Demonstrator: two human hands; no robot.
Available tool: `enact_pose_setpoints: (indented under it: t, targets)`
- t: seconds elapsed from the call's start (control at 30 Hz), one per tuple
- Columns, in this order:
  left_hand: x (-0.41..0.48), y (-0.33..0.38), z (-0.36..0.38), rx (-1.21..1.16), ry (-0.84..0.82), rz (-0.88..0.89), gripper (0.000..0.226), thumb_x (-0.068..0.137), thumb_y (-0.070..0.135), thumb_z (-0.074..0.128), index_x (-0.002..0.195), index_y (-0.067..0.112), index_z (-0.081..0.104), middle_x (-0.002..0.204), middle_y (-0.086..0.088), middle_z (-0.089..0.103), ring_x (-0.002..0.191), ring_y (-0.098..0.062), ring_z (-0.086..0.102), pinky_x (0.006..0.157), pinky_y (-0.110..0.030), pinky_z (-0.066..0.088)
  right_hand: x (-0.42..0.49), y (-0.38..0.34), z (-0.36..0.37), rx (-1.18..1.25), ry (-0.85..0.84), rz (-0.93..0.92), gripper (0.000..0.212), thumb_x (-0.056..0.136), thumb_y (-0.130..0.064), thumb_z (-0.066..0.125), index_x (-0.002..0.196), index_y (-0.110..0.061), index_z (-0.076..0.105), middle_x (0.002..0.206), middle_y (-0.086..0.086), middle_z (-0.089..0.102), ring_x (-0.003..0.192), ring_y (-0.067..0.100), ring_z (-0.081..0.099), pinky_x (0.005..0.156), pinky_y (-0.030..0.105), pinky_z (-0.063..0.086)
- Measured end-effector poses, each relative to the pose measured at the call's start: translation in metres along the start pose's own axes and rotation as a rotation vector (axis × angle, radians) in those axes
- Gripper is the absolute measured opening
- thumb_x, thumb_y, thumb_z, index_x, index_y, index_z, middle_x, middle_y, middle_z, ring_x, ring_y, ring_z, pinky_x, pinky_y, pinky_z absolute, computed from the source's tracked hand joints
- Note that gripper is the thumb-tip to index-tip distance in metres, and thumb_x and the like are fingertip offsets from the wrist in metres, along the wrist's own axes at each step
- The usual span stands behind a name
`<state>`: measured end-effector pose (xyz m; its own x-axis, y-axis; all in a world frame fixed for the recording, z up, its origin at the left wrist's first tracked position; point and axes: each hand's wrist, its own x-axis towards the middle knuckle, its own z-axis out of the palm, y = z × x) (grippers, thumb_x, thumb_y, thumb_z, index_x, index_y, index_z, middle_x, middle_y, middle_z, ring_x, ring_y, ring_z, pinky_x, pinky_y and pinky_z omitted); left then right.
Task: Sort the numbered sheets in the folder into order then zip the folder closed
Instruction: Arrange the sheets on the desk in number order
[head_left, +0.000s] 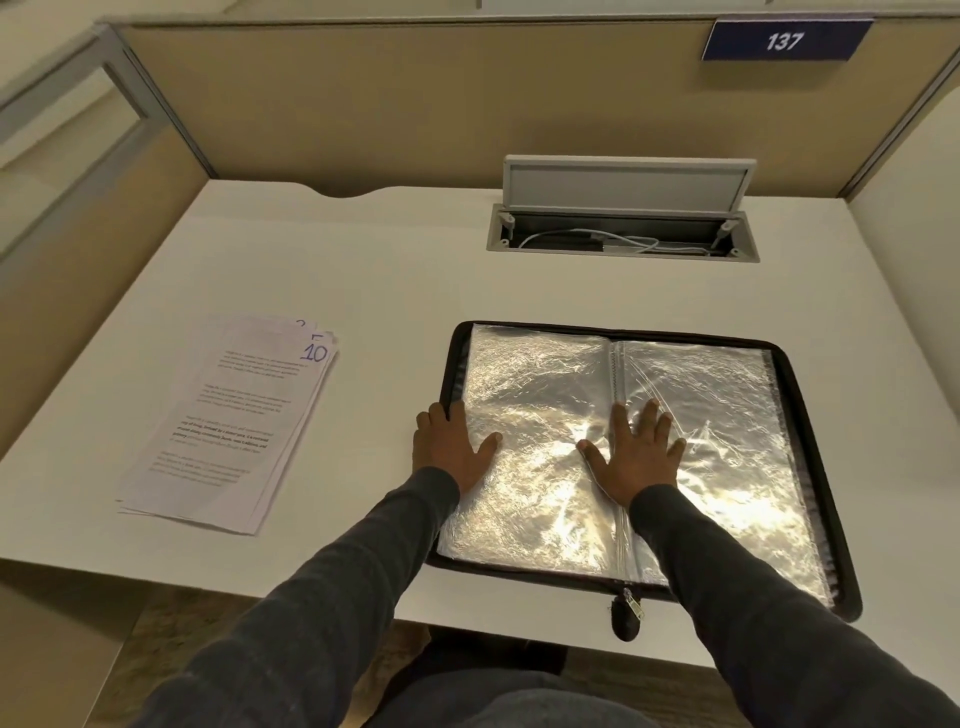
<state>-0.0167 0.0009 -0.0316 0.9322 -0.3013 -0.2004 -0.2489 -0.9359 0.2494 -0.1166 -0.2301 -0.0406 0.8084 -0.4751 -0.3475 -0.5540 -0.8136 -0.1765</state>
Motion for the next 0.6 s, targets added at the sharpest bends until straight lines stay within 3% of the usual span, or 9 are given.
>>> enact_pose_setpoints:
  t: [0.3,0.6]
  targets:
    - [-0.001,-0.016,-0.005,-0.145,-0.011,0.020,0.069,0.091,0.062,0.048,0.141,0.015,0.038,0.136,-0.011,0.044,0.124,-0.028,0.040,0.101,-0.041,0.041,-0.015,-0.025,0.002,0.076,0.068,-0.032,0.085,0.096,-0.067,0.038,0.161,-0.020,0.007,0.167,0.019,-0.009,0.153,0.042,-0.005,0.122,0.060,0.005]
    - [0.002,-0.085,-0.029,-0.153,0.071,0.064,0.070,0.093,0.056,0.051,0.147,0.014,0.035,0.146,-0.009,0.039,0.132,-0.027,0.036,0.109,-0.041,0.036,-0.025,-0.120,0.009,0.229,0.088,-0.144,0.088,0.096,-0.065,0.043,0.162,-0.019,0.006,0.167,0.017,-0.010,0.155,0.037,-0.006,0.125,0.052,0.006]
